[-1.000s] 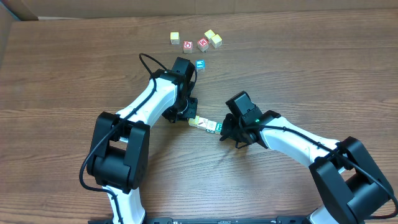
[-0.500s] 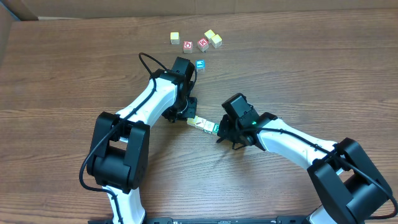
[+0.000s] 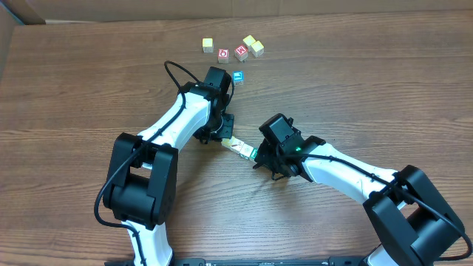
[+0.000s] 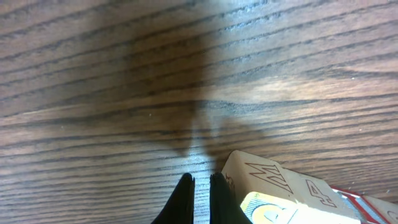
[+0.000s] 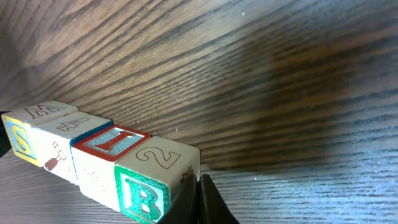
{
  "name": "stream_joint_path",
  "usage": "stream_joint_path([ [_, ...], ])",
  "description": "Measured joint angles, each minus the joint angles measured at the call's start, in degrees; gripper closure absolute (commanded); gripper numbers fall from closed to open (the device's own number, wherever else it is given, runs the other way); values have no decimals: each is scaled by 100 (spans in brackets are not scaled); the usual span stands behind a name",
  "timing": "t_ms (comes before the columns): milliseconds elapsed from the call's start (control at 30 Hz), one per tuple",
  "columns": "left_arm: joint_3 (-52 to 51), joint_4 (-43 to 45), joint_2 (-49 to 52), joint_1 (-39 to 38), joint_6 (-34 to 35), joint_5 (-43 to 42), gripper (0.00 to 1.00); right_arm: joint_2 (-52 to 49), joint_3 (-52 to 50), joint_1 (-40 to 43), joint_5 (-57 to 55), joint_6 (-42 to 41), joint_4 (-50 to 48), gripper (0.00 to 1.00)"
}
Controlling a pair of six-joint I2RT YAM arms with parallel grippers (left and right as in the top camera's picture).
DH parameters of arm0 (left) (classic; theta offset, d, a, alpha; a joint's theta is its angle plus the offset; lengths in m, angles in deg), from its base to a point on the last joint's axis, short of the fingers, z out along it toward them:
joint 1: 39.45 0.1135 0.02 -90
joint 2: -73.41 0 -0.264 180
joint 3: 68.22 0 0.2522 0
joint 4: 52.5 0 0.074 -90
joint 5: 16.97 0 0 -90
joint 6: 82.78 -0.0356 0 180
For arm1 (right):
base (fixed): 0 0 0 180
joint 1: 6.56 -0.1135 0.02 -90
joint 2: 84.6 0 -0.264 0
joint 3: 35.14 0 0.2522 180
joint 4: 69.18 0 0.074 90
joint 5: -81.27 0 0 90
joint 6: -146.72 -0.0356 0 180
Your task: Flip 4 blocks
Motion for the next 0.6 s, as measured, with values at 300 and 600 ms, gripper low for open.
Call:
stream_joint_path([
  [300,0,72,0,0,-232,7,96,0,0,-15,20,-280,-4,96],
  [600,0,232,0,-2,-601,7,96,0,0,-20,111,-472,-7,96],
])
